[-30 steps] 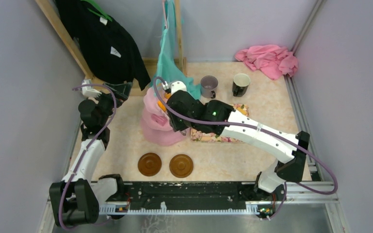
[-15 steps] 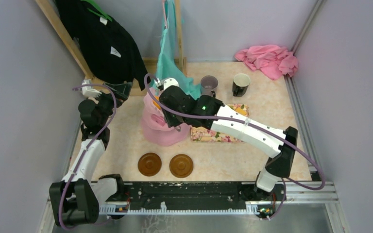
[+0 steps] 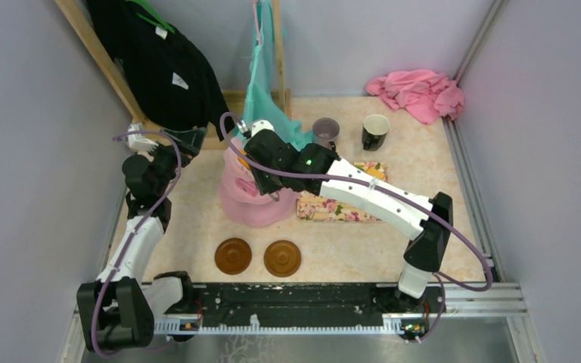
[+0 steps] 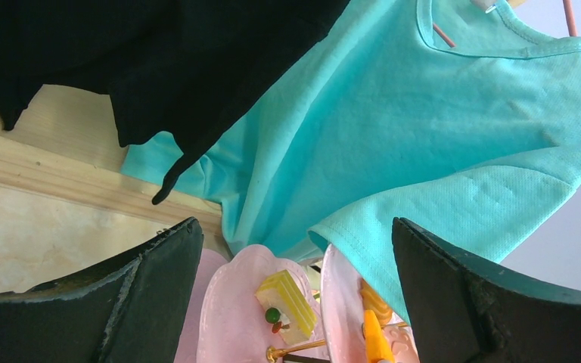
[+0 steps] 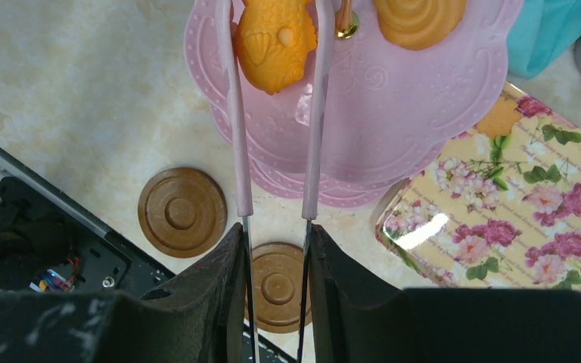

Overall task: Serve the afternoon tea
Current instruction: Place the desert on the desert table.

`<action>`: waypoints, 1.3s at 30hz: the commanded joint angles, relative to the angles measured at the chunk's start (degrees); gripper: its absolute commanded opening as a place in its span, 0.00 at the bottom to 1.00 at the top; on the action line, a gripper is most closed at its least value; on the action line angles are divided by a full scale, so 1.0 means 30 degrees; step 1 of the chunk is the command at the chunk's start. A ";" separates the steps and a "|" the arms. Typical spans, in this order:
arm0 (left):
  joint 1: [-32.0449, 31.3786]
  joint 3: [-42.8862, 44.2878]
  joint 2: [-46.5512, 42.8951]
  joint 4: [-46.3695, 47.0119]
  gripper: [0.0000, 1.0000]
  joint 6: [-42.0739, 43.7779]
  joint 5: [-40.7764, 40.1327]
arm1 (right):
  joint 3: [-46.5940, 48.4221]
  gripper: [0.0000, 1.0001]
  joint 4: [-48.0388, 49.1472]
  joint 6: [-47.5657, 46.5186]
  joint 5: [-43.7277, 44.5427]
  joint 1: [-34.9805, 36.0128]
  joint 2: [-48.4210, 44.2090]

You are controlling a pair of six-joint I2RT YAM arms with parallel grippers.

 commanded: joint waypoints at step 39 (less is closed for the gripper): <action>0.0071 -0.0018 0.0284 0.0805 0.99 -0.0015 0.0291 | 0.1374 0.35 0.0595 -0.0522 -0.0412 -0.0407 -0.0127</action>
